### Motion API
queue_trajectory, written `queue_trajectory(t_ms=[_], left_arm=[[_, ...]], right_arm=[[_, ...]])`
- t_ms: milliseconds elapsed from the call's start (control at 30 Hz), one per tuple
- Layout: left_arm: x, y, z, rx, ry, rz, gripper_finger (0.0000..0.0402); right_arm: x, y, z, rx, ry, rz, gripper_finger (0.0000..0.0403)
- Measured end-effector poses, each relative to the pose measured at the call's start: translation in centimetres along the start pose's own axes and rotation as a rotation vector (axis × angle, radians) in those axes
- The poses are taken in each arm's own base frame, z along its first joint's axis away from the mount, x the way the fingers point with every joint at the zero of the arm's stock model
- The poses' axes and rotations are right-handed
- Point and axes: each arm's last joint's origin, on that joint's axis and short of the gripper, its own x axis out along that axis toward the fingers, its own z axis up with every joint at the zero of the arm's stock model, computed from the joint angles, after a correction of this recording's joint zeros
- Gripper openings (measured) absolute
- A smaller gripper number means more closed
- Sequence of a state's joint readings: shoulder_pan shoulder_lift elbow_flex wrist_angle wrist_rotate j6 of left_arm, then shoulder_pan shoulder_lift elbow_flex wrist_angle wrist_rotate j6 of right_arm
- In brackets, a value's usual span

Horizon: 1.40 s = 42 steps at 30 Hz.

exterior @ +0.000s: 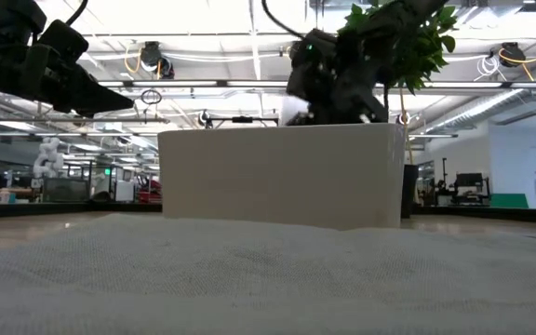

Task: Pick and placing Produce into tupperware
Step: Put the pineapple into the gray bin

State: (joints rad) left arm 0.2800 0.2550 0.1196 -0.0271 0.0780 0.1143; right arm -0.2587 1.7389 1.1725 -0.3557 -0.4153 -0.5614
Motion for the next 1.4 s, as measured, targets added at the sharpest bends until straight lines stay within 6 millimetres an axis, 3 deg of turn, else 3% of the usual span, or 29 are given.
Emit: queue_trajectory(t_ms=[200,333,733,1067,1400], left_arm=[[0.0,0.0,0.0,0.000,-0.001,0.000,0.0021],[0.0,0.0,0.0,0.000,-0.001,0.000,0.0021],[0.0,0.0,0.0,-0.012,-0.004,0.000,0.0021],[0.0,0.0,0.1,-0.014,-0.010,-0.001,0.0021],[0.0,0.0,0.1,-0.002,-0.010,-0.001,0.0021]], right_arm=[[-2.1,1.9,2.1,0.002,-0.079,-0.008,0.0178],[-2.3,3.5,3.4,-0.003,-0.115,0.012,0.0181],[0.9,7.8,5.7,-0.033,-0.168,0.114,0.0184],[5.4,7.7,4.4,0.010,-0.100,0.149,0.0182],[6.5,8.0,3.9,0.001,-0.072,0.165,0.0185]])
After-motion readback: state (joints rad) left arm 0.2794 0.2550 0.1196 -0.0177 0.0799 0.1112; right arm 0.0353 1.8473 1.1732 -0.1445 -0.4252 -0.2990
